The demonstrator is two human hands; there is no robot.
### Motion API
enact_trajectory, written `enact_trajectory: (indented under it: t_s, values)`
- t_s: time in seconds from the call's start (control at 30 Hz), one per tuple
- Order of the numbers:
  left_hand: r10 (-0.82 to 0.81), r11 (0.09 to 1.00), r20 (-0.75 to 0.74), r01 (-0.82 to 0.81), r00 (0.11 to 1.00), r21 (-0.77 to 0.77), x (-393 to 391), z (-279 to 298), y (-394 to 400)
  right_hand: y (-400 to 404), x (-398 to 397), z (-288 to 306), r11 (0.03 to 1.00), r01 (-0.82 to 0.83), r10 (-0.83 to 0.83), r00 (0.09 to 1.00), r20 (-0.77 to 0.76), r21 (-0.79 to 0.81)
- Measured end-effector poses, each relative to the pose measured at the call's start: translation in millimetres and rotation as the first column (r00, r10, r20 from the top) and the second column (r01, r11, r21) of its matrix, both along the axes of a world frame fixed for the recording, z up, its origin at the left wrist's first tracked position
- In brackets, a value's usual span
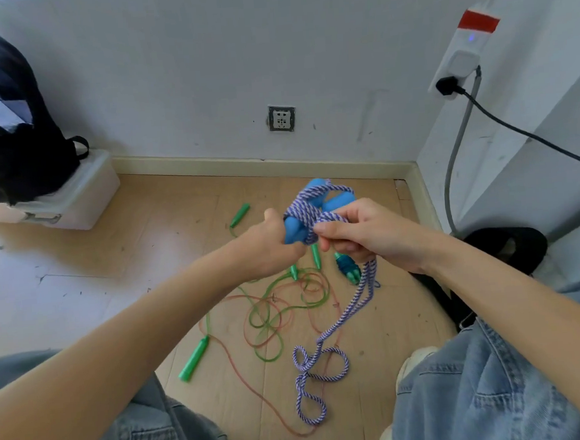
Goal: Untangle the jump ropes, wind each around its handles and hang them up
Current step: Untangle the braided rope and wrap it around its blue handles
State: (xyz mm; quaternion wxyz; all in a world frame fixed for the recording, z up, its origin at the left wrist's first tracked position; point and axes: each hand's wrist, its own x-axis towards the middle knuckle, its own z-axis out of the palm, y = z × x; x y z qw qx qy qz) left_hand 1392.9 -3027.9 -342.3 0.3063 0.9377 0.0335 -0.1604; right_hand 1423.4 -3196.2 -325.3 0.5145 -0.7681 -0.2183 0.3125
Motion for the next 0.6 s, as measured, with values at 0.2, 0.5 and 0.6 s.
enact_trajectory:
  t_s: [0.2,0.5,0.6]
  values:
    - [-0.022,0.993,-0.034,0.026,0.999,0.113,2.9,-1.6,3.0,2.0,-2.5,5.7,0.980,-0.079,0.124,0.961,0.249,-0.184]
    - [-0.545,0.685,-0.069,0.491,0.835,0.538,-18.4,-13.5,-15.7,-2.8,19.1,6.5,0.912,0.074,0.137,0.873,0.469,-0.404]
    - [-0.665,0.658,-0.070,0.627,0.744,0.417,-21.0,3.7,-17.3,-9.3,24.4,3.1,0.923,0.082,0.086,0.909,0.407,-0.377]
